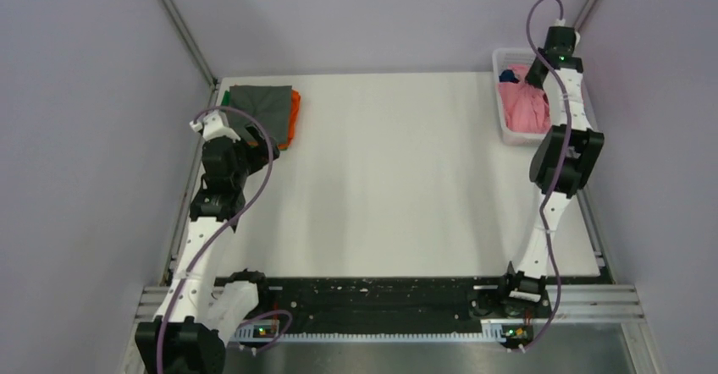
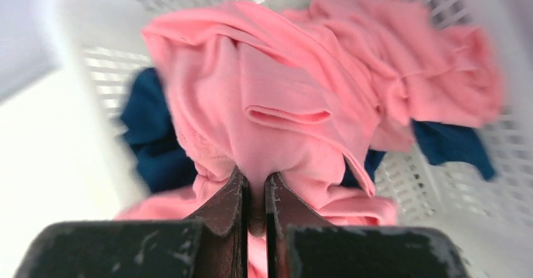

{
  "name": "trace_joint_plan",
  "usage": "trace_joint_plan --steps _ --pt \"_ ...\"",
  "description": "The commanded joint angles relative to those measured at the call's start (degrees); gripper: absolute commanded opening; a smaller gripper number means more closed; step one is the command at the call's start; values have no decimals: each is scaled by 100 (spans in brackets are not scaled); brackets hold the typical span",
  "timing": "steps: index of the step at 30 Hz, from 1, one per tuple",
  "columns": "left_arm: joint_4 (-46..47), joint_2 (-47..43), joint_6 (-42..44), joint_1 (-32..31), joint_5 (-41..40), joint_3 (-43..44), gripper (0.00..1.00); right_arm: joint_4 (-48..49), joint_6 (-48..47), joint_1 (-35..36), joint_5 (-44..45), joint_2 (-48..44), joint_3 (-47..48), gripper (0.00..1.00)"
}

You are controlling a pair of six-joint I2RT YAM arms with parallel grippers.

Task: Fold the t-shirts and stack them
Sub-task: Grab crumpled tshirt from bin with the right arm, then move the tshirt to the center of the board

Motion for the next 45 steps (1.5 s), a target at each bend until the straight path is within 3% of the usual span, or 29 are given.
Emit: trace_joint_plan --steps 1,9,11,15,21,25,28,30,32,36,40,41,42,45 --pt "189 -278 -17 16 203 186 99 428 36 -33 -353 -2206 89 0" --pt "162 -650 -246 16 734 213 99 722 209 760 -1876 -4121 -159 0" --pt "104 -781 -296 16 862 209 99 1006 538 989 -2758 -4442 -263 0" --pt "-188 -1014 -435 12 749 197 99 1947 1455 1492 -4462 -4867 -655 0" --pt "-476 -1290 -604 16 524 158 99 2772 1727 2906 -5354 -5021 -1146 0" --pt "-647 -1393 -660 12 463 158 99 2788 1479 3609 -5325 -5046 -1819 0" --pt "-864 -1431 -684 11 195 141 99 2964 1334 3704 -5171 -5262 -2914 0" --pt "-1021 -1417 -726 16 20 109 99 3328 1275 3708 -4561 -5578 -4074 0" --pt "-1146 -1370 -765 12 -61 74 99 3419 1065 3699 -3356 -5918 -5398 2" --pt "-1379 -1177 -859 15 148 -64 99 3265 1032 3440 -1393 -6128 -7296 18" --pt "-1419 -782 -876 14 1119 -181 99 2576 1408 2897 -303 -6053 -7873 43" --pt "-1425 -648 -897 12 1385 -215 99 2462 1365 2883 -93 -6081 -7867 83" --pt "-1414 -486 -940 1 1615 -268 99 2398 1285 2879 -26 -6118 -7857 97" --pt "-1335 -161 -1055 -94 2209 -558 99 2401 1082 2901 -329 -6302 -7875 99"
